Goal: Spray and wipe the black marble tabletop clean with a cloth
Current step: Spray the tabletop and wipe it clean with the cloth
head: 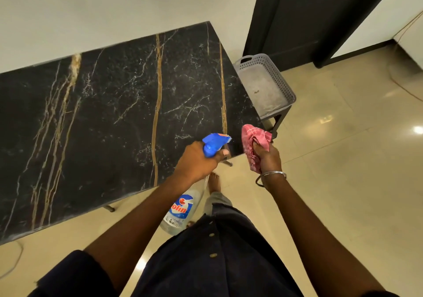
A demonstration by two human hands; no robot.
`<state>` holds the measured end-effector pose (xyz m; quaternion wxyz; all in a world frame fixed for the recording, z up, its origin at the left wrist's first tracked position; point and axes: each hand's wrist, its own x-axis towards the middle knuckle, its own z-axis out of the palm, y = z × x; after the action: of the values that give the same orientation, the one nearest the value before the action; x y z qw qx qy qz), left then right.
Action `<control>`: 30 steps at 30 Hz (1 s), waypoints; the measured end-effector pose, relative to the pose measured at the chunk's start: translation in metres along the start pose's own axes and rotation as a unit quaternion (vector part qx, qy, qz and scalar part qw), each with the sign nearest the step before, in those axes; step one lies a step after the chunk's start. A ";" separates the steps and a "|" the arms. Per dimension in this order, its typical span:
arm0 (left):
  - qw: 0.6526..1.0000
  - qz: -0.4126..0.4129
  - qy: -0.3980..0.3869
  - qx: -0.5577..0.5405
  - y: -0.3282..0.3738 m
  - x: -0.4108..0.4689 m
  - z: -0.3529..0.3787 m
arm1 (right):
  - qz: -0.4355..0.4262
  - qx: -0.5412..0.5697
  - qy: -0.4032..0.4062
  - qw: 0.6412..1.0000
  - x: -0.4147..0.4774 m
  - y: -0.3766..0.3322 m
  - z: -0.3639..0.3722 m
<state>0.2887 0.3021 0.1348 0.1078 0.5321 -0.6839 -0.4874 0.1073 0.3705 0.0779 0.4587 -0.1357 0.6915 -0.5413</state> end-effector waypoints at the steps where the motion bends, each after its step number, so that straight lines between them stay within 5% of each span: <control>1: 1.000 0.002 -0.001 -0.004 0.001 0.008 -0.003 | -0.104 -0.133 0.033 0.985 0.015 0.001 -0.004; 3: 1.000 -0.004 -0.005 -0.005 0.003 0.025 -0.008 | -0.272 -0.380 0.064 0.882 0.054 0.010 -0.017; 5: 1.000 -0.021 -0.009 -0.006 0.004 0.038 -0.010 | -0.342 -0.536 0.059 0.769 0.082 0.025 -0.031; 7: 0.999 -0.036 -0.017 -0.008 0.006 0.058 -0.013 | -0.367 -0.577 0.017 0.729 0.104 0.029 -0.033; 20: 0.996 -0.051 0.027 -0.060 0.023 0.153 -0.056 | -0.346 -0.583 -0.116 0.726 0.268 -0.059 0.075; 30: 0.997 -0.043 0.030 -0.064 0.036 0.182 -0.066 | -0.396 -0.579 -0.147 0.697 0.147 0.008 -0.026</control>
<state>0.2354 0.1125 0.1283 0.1409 0.5674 -0.6245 -0.5179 0.0099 0.2889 -0.0012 0.1283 -0.7137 0.6744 -0.1390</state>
